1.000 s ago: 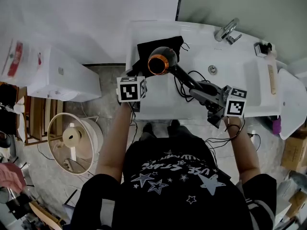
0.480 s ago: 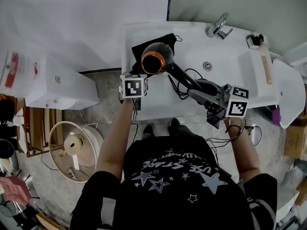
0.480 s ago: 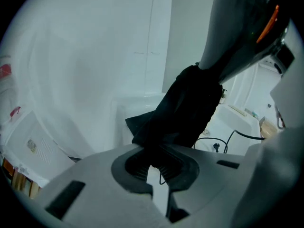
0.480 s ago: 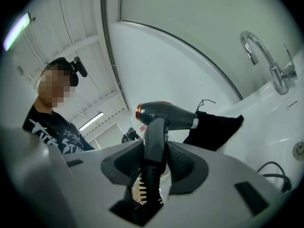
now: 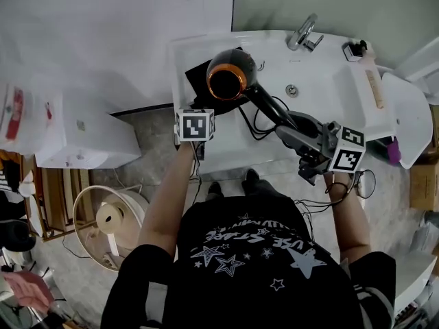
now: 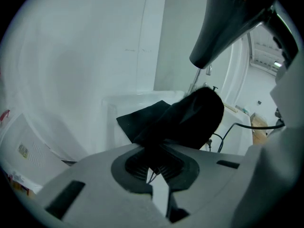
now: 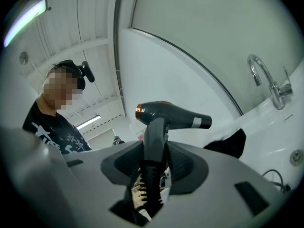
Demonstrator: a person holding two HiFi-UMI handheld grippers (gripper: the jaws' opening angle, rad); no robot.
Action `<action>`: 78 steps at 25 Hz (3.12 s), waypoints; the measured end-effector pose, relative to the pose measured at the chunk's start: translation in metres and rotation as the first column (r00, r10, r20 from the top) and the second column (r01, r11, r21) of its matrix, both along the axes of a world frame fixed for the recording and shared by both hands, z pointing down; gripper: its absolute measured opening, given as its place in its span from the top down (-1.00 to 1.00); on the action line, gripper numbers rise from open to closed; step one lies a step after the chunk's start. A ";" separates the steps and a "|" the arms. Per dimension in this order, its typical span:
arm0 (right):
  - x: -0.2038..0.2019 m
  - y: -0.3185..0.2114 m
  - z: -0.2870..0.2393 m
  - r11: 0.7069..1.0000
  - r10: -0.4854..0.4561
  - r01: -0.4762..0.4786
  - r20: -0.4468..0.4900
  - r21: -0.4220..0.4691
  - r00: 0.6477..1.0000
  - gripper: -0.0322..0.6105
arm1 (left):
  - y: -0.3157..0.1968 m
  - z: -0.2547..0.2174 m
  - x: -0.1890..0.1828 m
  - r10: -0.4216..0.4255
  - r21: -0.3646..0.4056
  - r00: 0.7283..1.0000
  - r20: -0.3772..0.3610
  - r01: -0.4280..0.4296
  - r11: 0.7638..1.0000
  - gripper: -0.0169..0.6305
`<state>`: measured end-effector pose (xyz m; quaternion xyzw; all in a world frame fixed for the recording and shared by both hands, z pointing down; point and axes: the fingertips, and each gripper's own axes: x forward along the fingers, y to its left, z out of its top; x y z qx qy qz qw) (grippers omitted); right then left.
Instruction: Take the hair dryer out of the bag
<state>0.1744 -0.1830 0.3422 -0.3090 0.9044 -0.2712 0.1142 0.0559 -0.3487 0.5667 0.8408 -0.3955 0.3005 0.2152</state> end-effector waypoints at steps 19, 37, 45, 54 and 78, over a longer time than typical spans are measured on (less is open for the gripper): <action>-0.007 -0.009 0.048 0.919 0.392 -0.392 -0.025 -0.032 0.920 0.41 | 0.053 -0.007 -0.014 0.234 -0.026 0.970 -0.066 -0.236 0.971 0.44; -0.002 0.055 0.072 0.855 0.510 -0.514 -0.066 -0.074 0.858 0.41 | 0.119 -0.032 -0.030 0.217 0.006 0.970 -0.108 -0.218 0.976 0.18; -0.005 0.126 0.063 0.850 0.521 -0.524 -0.056 -0.050 0.852 0.41 | 0.177 -0.067 -0.037 0.208 0.122 0.971 -0.121 -0.193 0.973 0.80; -0.030 0.199 0.053 0.851 0.524 -0.524 -0.020 -0.026 0.852 0.42 | 0.261 -0.093 -0.054 0.238 0.168 0.956 -0.171 -0.210 0.963 0.91; -0.060 0.279 0.055 0.832 0.555 -0.554 0.011 -0.038 0.832 0.41 | 0.359 -0.096 -0.098 0.225 0.170 0.956 -0.190 -0.194 0.966 0.91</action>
